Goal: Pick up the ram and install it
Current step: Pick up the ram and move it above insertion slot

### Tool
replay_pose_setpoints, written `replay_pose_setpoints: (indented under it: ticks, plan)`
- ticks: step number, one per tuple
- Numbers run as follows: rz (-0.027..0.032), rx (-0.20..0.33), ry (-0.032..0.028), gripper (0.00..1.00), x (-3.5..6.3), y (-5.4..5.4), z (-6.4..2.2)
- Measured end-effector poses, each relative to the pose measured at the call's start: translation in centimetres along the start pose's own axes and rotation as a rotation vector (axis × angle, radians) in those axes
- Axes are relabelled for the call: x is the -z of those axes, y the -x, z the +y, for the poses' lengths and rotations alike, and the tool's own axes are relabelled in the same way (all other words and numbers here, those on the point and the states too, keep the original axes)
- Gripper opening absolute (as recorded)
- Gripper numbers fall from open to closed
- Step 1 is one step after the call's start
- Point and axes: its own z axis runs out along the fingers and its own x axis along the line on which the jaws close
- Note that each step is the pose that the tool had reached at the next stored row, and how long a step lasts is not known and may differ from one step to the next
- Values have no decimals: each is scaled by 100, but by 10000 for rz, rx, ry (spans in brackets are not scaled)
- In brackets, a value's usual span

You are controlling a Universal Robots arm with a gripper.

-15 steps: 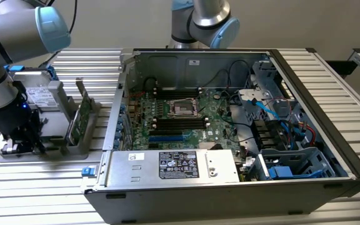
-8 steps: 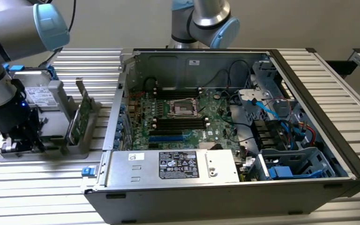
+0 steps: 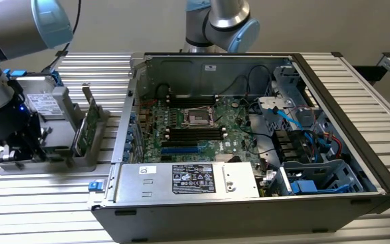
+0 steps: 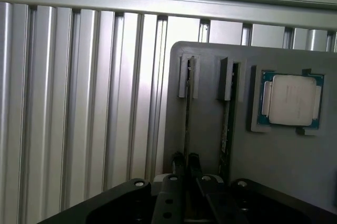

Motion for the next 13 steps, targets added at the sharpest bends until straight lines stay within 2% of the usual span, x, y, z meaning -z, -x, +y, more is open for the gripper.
replay_pose_setpoints:
  ticks: [13]
  plan:
    - [-22, -67, -3, 14, 226, 0, -14]
